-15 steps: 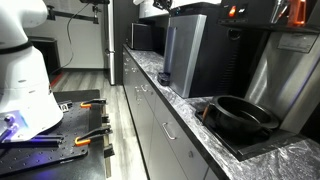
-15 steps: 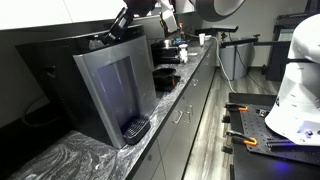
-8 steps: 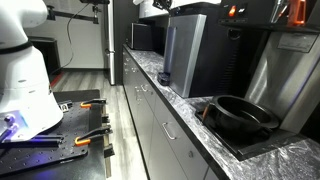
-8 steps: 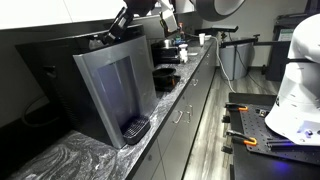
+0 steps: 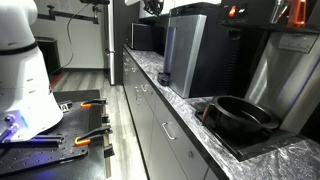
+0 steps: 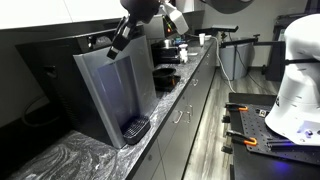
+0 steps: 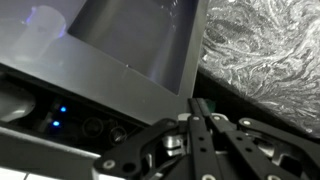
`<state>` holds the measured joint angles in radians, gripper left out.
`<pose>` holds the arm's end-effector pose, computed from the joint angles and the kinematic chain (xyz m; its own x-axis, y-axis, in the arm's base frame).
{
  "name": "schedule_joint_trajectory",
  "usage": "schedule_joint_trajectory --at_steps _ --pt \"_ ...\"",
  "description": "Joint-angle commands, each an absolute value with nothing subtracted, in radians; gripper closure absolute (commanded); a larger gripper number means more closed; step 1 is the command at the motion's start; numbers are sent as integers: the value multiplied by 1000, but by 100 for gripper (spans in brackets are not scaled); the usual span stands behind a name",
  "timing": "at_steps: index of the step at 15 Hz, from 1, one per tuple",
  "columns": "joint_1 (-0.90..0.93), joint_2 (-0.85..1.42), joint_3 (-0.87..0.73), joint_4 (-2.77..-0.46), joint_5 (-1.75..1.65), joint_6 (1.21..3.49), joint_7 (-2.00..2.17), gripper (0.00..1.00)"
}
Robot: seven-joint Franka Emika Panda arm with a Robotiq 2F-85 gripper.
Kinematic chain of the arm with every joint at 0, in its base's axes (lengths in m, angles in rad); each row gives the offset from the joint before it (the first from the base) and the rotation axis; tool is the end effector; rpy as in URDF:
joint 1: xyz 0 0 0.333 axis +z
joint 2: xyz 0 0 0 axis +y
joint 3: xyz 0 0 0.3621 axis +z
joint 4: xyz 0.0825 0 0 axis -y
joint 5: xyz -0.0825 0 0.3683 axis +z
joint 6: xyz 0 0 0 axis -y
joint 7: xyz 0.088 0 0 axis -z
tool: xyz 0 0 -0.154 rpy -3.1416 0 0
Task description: Press the second right button from the left of the machine on the left
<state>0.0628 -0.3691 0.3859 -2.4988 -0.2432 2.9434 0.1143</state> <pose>0.4201 0.2326 0.5165 0.5473 0.4873 0.6805 0.4467 -0.8576 0.2549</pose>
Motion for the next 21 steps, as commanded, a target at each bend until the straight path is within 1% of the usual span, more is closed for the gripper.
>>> schedule_joint_trajectory --at_steps 1,4,7,16,17,18,19,21 --pt "152 -442 317 -2525 -183 2754 64 100" --pt "174 -501 281 -2537 -170 2573 67 100" --pt "190 -559 238 -2562 -152 2449 52 100" --pt "192 -628 171 -2589 -122 2264 12 100" --pt "193 -640 166 -2598 -121 2259 7 74" --pt "192 -641 164 -2599 -118 2265 9 73" --pt "177 -610 183 -2583 -138 2284 36 93" --pt "176 -616 180 -2587 -135 2284 35 77"
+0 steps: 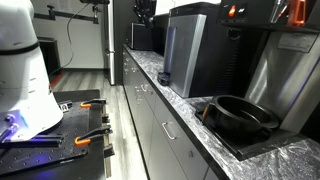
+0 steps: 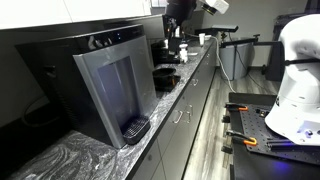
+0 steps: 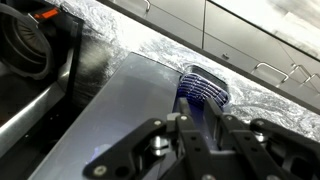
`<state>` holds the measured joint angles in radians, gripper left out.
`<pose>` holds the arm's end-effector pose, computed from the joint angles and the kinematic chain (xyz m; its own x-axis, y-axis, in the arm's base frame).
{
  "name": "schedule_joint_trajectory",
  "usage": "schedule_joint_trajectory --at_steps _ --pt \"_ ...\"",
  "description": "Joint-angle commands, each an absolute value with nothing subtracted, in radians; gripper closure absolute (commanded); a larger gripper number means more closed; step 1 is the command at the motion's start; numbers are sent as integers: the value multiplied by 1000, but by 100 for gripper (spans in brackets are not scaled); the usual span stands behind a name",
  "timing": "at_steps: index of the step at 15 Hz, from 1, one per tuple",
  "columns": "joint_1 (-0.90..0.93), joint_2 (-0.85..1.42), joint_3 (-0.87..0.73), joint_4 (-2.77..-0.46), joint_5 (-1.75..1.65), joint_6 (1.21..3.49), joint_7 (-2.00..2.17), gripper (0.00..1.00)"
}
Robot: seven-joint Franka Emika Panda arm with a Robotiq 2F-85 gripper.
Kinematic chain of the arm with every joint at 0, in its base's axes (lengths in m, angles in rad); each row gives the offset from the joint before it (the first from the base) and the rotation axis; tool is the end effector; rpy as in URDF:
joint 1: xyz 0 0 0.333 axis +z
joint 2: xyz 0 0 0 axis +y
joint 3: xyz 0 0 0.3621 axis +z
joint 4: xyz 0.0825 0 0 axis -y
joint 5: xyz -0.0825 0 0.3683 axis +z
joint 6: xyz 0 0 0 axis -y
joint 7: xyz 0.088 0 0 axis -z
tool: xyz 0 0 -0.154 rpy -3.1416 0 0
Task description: Press the second right button from the left of the machine on the left
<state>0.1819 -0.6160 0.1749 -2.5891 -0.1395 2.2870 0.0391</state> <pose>0.3406 0.1226 0.4866 0.8760 0.3823 0.2940 0.3291 -0.9195 0.2151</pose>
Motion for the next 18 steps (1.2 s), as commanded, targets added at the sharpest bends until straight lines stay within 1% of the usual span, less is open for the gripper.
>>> schedule_joint_trajectory --at_steps 1,7,8,9,10,13,15,16,18 --pt "176 -618 180 -2587 -134 2284 35 73" --pt "176 -618 179 -2588 -133 2284 35 73" --pt "176 -618 179 -2588 -133 2284 35 48" --pt "175 -614 180 -2583 -134 2277 34 45" --pt "173 -613 181 -2583 -136 2277 35 40" --pt "173 -610 178 -2583 -136 2280 29 16" --pt "173 -608 178 -2583 -136 2280 30 3" --pt "173 -606 178 -2582 -136 2282 30 0" --pt "173 -604 177 -2582 -136 2285 28 0"
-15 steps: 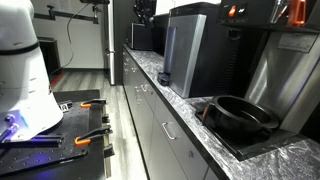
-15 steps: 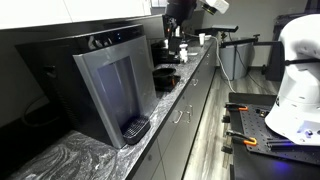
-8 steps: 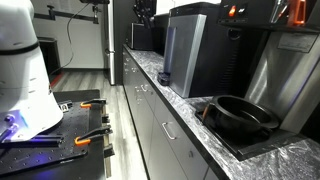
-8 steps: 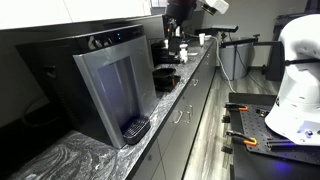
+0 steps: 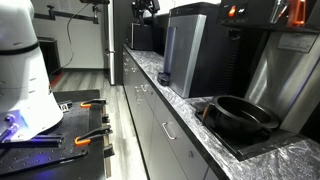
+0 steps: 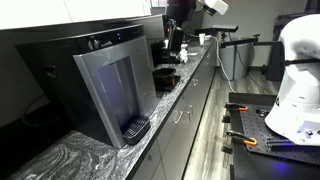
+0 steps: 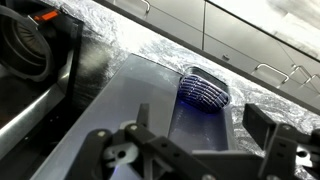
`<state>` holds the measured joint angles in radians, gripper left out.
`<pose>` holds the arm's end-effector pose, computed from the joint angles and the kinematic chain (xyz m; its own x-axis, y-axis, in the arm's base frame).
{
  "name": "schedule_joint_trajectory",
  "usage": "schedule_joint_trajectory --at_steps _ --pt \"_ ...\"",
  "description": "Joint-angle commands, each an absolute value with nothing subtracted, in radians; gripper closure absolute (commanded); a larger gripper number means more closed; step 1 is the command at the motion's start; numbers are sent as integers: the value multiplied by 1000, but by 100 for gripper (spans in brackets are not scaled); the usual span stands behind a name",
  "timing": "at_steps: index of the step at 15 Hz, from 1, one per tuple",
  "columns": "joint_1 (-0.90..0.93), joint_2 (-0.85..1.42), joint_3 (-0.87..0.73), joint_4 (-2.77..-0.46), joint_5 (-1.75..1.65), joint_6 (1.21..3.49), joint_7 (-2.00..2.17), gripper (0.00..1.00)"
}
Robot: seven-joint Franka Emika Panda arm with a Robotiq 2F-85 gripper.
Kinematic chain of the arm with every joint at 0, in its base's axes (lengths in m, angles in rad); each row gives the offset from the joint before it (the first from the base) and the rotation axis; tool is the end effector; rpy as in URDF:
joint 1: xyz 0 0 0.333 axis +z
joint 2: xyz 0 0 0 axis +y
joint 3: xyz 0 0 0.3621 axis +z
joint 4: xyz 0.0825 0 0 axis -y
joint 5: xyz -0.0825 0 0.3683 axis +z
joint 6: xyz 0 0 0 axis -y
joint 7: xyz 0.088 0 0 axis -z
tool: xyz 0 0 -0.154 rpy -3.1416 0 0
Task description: Press the second right button from the left of the machine on the left
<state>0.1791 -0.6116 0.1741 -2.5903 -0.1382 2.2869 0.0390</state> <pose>0.3415 0.1214 0.4844 0.8793 0.3787 0.2889 0.3267 -0.9209 0.2129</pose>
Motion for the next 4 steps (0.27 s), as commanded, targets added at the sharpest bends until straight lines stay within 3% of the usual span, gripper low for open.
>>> schedule_joint_trajectory --at_steps 1,4 --pt "176 -600 175 -2580 -133 2284 24 0" --pt "174 -608 179 -2588 -134 2285 35 0"
